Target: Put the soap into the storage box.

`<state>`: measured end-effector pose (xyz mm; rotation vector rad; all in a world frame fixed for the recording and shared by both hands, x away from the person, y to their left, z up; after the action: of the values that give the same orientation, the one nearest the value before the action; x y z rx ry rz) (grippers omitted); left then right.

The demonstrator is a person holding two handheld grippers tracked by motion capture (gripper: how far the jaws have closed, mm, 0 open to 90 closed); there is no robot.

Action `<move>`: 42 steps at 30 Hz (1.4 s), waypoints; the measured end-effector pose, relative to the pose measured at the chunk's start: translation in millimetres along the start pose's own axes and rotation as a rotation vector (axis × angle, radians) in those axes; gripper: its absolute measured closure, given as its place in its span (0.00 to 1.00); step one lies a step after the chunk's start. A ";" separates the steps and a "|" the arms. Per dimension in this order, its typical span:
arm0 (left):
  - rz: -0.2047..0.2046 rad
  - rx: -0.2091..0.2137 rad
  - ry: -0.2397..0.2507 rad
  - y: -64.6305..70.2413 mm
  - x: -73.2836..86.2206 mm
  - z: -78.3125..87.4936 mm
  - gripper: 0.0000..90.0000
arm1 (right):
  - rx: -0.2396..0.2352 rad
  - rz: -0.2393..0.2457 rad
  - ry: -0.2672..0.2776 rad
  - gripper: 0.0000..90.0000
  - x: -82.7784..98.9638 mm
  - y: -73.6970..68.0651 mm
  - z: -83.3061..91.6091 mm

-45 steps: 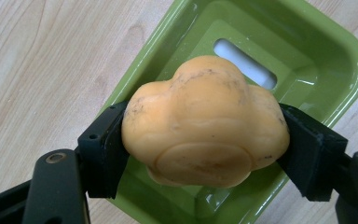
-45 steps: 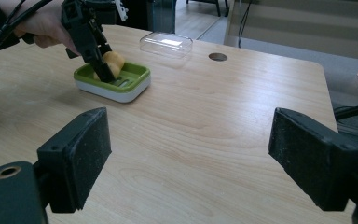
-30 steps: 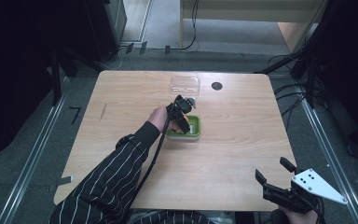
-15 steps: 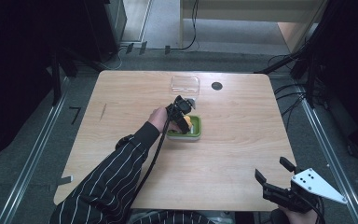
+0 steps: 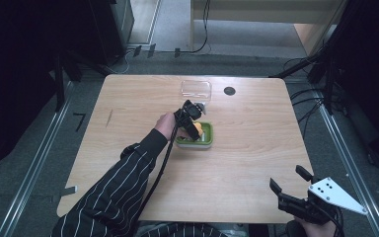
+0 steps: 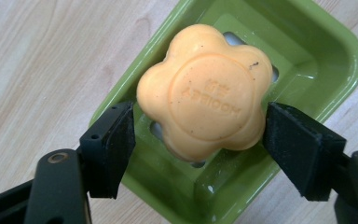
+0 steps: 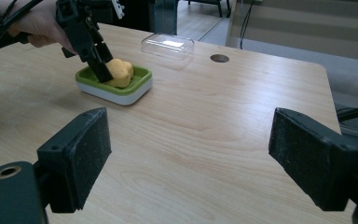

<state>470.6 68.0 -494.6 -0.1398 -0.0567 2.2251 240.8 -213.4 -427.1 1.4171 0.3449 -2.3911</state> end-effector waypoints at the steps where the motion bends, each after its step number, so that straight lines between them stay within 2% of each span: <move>1: -0.002 -0.003 -0.002 -0.6 0.8 1.2 0.27 | -0.001 0.001 0.000 0.15 -0.2 -0.2 -0.3; 10: 0.021 -0.002 0.002 -4.2 9.4 8.3 0.17 | -0.014 0.005 -0.003 0.15 -2.0 -0.5 -5.1; 16: 0.040 0.006 0.013 -3.8 19.6 15.3 0.15 | -0.024 0.012 -0.003 0.15 -3.9 -2.6 -7.6; 21: 0.045 0.003 0.006 -6.3 31.9 19.0 0.14 | -0.032 0.017 0.001 0.15 -6.1 -4.2 -10.0; 24: 0.061 0.004 -0.008 -8.1 40.8 19.9 0.13 | -0.039 0.024 0.000 0.15 -7.2 -5.6 -12.1; 28: 0.076 -0.004 -0.002 -11.4 50.3 22.0 0.12 | -0.044 0.022 0.000 0.15 -7.6 -5.4 -12.8; 42: 0.103 -0.002 -0.024 -6.8 85.0 23.8 0.09 | -0.051 0.030 0.002 0.15 -10.3 -8.4 -15.7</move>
<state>421.6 139.6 -477.2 -0.1197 -0.0656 2.3302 254.5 -198.1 -425.2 1.3926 0.3798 -2.3397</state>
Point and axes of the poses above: each handheld gripper's, and its own axes: z roughly backward along the jaws, x roughly out of its underside, y roughly to its right, the point moved 7 cm from there along -z, roughly forward along the jaws, and after that the axes turned 8 degrees about -y, right-handed, at the moved point
